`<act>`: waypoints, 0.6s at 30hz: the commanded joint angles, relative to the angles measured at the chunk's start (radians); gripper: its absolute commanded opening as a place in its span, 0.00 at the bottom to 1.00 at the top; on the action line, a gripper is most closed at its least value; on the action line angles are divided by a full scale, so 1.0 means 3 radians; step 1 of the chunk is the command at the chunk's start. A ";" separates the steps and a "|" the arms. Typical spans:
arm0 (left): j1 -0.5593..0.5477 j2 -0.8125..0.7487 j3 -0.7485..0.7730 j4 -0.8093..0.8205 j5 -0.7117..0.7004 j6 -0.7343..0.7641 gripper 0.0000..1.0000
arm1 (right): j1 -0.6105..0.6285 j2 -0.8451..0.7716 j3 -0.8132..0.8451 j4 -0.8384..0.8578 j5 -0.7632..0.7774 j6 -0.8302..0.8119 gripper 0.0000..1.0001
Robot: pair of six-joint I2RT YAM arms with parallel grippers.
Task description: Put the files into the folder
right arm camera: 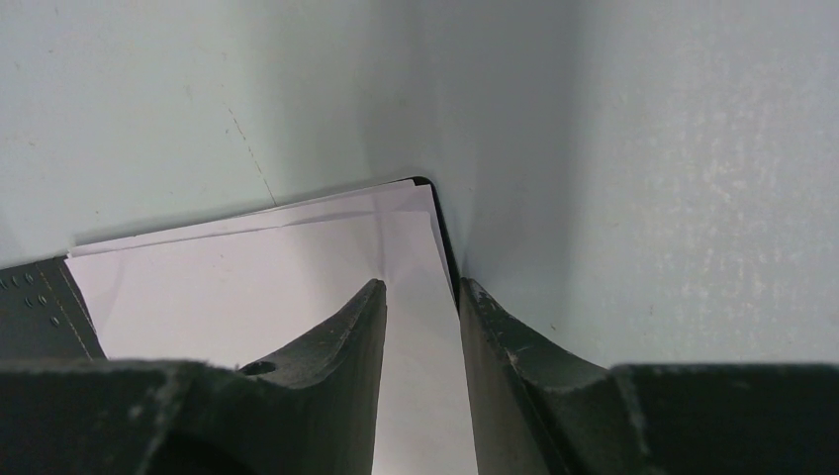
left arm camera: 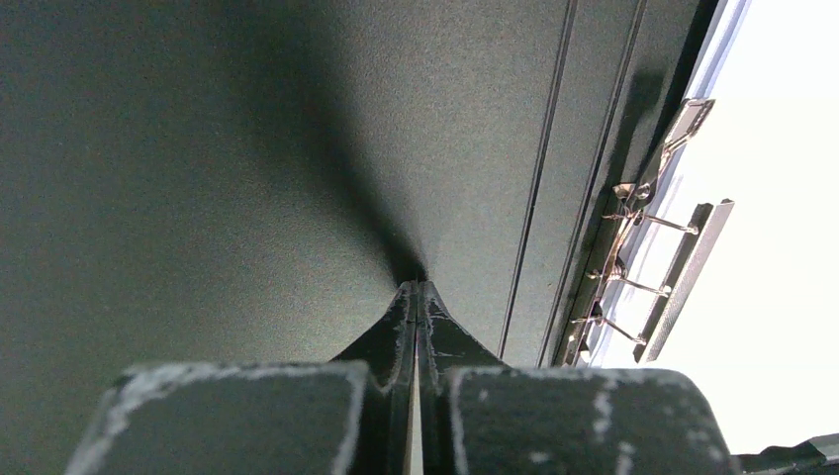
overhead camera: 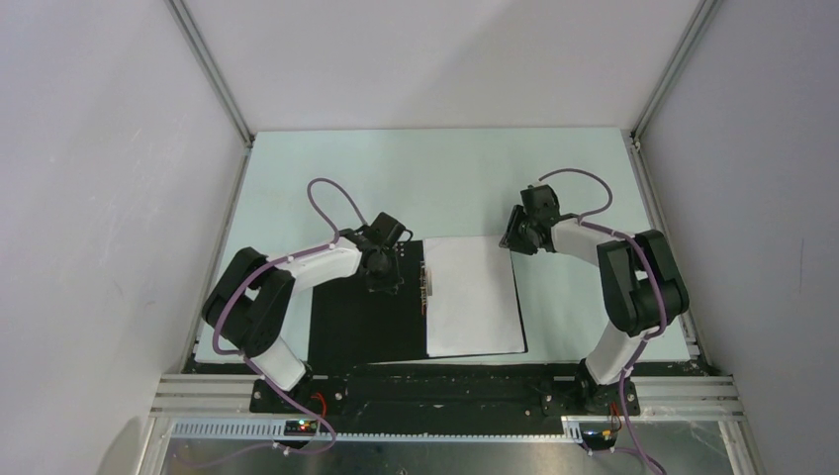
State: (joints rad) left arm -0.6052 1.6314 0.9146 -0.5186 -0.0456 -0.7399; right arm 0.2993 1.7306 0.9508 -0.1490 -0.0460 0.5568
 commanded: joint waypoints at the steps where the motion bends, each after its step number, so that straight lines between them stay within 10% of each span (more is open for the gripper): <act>1: 0.0024 0.0079 -0.0006 0.0037 -0.0088 0.0093 0.00 | 0.0063 0.0068 0.0134 -0.0005 0.0054 -0.0036 0.38; 18: 0.0023 0.0106 -0.0010 0.0041 -0.0088 0.0109 0.00 | 0.0358 0.0075 0.0255 -0.0203 0.0543 -0.0175 0.50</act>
State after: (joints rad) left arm -0.6052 1.6318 0.9146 -0.5182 -0.0437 -0.7319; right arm 0.3813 1.7432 0.9863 -0.1852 0.0883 0.5182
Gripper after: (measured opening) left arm 0.003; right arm 0.477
